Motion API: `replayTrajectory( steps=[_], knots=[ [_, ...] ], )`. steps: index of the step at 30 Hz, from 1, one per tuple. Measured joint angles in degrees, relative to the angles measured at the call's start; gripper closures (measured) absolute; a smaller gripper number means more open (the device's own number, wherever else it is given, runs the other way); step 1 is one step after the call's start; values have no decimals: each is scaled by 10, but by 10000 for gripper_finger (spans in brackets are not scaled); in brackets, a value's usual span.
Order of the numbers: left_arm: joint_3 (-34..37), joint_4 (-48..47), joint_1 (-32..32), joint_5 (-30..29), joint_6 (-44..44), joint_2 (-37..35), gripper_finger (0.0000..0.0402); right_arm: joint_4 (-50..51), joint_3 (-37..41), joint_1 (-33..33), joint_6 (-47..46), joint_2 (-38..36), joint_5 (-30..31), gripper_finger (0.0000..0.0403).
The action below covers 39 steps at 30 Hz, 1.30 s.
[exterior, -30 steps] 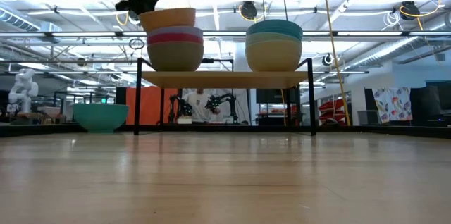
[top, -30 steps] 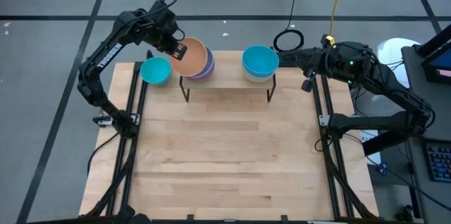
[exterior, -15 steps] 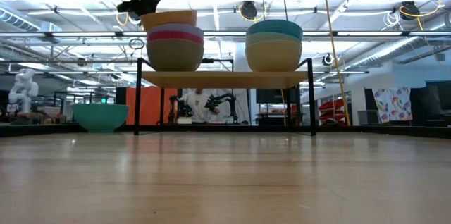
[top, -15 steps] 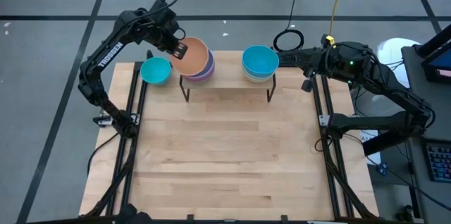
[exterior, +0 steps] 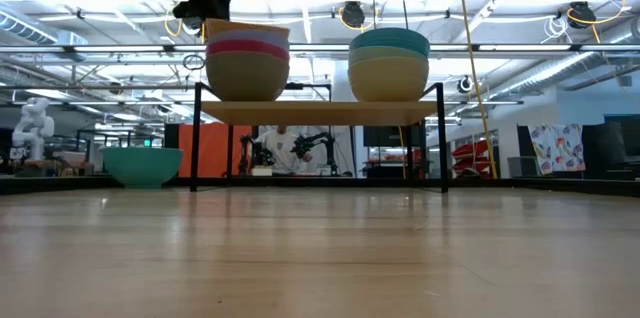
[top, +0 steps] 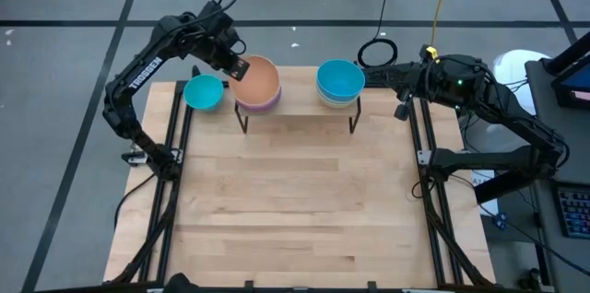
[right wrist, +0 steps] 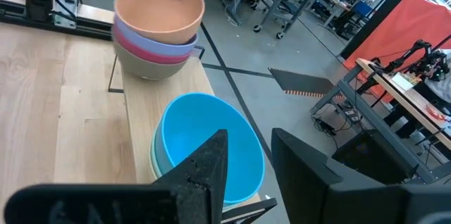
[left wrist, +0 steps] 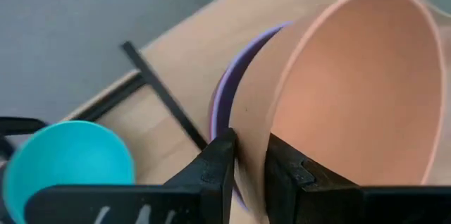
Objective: Place and stack bowls onto a shelf
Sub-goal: Stack the orange bowl on top of the purple bowl on the shelf
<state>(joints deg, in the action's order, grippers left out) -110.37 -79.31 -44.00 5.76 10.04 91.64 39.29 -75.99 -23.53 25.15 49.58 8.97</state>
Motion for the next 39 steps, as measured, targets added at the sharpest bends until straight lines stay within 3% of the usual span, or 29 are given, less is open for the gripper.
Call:
replayTrajectory(
  steps=[21, 28, 39],
  knots=[
    [0, 61, 0, 17, 10, 0, 339, 0, 0, 0, 24, 0, 0, 300],
    [0, 61, 0, -31, -10, 0, 339, 0, 0, 0, 28, 0, 0, 300],
    [0, 67, 0, -61, -25, 0, 339, 0, 0, 0, 26, 0, 0, 300]
  ],
)
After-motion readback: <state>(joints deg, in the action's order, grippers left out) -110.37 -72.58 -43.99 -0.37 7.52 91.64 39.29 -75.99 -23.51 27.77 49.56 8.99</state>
